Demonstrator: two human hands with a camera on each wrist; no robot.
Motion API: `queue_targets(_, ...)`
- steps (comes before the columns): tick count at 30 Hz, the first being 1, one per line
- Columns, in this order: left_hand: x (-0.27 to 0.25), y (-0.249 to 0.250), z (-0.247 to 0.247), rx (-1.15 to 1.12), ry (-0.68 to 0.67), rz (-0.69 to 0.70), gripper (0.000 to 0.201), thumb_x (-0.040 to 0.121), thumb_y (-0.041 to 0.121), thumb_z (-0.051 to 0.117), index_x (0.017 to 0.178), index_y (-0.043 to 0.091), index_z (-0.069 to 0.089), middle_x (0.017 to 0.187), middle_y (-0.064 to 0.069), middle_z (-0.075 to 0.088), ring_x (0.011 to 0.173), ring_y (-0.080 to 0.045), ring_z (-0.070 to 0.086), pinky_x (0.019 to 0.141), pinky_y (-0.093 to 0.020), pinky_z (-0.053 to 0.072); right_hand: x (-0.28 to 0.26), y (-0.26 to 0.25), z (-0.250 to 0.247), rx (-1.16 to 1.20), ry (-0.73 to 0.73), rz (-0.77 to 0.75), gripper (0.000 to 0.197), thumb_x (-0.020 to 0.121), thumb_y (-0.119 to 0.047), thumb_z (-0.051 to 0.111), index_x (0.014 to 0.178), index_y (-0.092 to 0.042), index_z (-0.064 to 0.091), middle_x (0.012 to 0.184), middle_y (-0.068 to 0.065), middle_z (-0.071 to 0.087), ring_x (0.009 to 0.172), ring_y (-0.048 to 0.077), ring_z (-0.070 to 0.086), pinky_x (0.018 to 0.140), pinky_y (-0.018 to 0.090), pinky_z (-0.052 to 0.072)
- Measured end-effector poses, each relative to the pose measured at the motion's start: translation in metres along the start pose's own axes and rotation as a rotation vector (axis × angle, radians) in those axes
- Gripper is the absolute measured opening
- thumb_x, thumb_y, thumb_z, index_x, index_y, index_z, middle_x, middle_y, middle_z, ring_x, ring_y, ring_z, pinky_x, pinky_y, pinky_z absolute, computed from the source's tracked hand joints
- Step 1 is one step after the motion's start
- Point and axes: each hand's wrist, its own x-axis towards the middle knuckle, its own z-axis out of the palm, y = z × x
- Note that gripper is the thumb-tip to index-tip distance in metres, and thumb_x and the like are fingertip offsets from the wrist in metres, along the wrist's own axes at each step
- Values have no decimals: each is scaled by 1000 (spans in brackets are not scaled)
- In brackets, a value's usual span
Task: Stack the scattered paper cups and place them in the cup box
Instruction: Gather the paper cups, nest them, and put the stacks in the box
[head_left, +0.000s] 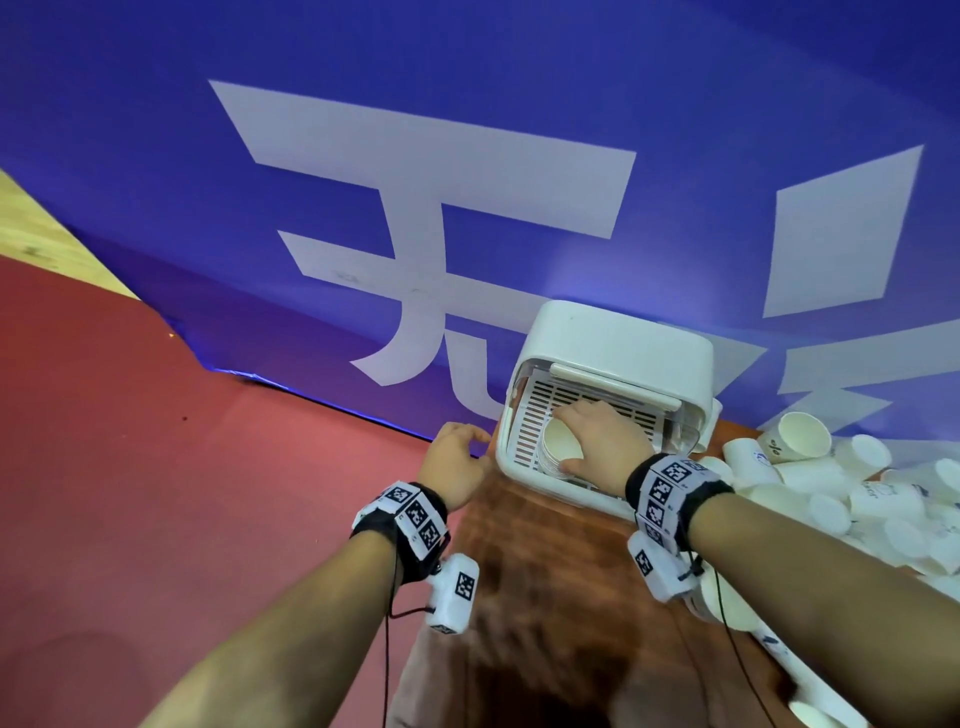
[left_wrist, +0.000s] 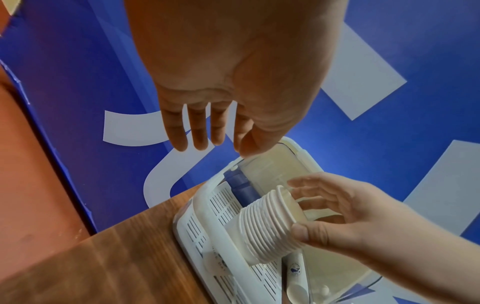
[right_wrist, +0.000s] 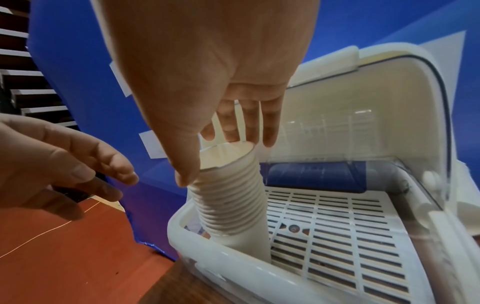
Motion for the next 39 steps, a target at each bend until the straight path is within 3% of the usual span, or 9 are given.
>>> queue_targets(5, -1, 1, 6, -2, -4, -19, 25, 89, 19, 60, 114, 16, 65, 125, -4, 51, 109, -20, 54, 97, -31, 44, 0, 1, 8, 71, 17, 22, 65, 84, -41, 72, 140, -25, 43, 138, -4, 50, 123, 21, 46, 100, 34, 42)
queue_targets(13, -3, 2, 7, 34, -13, -7, 24, 89, 18, 59, 112, 15, 65, 119, -3, 53, 96, -12, 48, 87, -22, 37, 1, -2, 12, 155, 51, 75, 62, 83, -38, 75, 137, -26, 47, 138, -5, 51, 124, 20, 48, 103, 36, 41)
queue_targets(18, 1, 8, 10, 40, -46, -20, 25, 89, 19, 60, 113, 16, 65, 115, 3, 50, 96, -11, 49, 84, -20, 37, 0, -1, 10, 179, 52, 74, 63, 81, -40, 76, 136, -27, 46, 136, -5, 52, 123, 19, 49, 102, 34, 42)
queue_targets(21, 8, 12, 18, 12, -79, -36, 32, 87, 18, 63, 119, 17, 62, 120, -2, 54, 101, -15, 54, 88, -22, 41, -1, 1, 8, 228, 31, 77, 65, 85, -41, 72, 141, -27, 43, 141, -4, 49, 127, 19, 48, 104, 35, 41)
queue_targets(24, 14, 18, 28, -66, -140, -83, 45, 86, 12, 62, 130, 15, 54, 121, -2, 55, 100, -19, 57, 95, -31, 47, -6, 4, 12, 427, 36, 183, 59, 95, -39, 59, 147, -22, 38, 150, 2, 42, 134, 21, 43, 111, 34, 34)
queue_targets(27, 20, 17, 42, -159, -204, -139, 52, 86, 13, 62, 136, 16, 46, 124, -4, 57, 103, -21, 59, 97, -37, 49, -16, 9, 21, 690, 31, 393, 55, 99, -40, 52, 147, -18, 38, 146, 6, 47, 124, 24, 52, 105, 36, 41)
queue_targets(30, 24, 15, 53, -216, -256, -183, 60, 87, 17, 61, 143, 21, 38, 129, -4, 54, 113, -22, 56, 98, -34, 47, -21, 13, 33, 877, -19, 540, 58, 99, -45, 49, 148, -16, 36, 138, 8, 55, 116, 27, 58, 100, 40, 46)
queue_targets(33, 29, 15, 61, -276, -255, -132, 64, 85, 18, 62, 144, 25, 39, 131, -5, 55, 118, -22, 55, 104, -38, 45, -21, 14, 46, 1116, -39, 585, 59, 99, -42, 51, 149, -16, 34, 133, 7, 54, 105, 29, 64, 88, 45, 57)
queue_targets(39, 31, 18, 71, -385, -258, -84, 61, 76, 12, 64, 135, 25, 52, 119, -4, 66, 109, -19, 62, 98, -41, 50, -12, 8, 62, 1390, 18, 620, 42, 101, -24, 52, 141, -13, 44, 109, 7, 62, 94, 30, 69, 79, 44, 58)
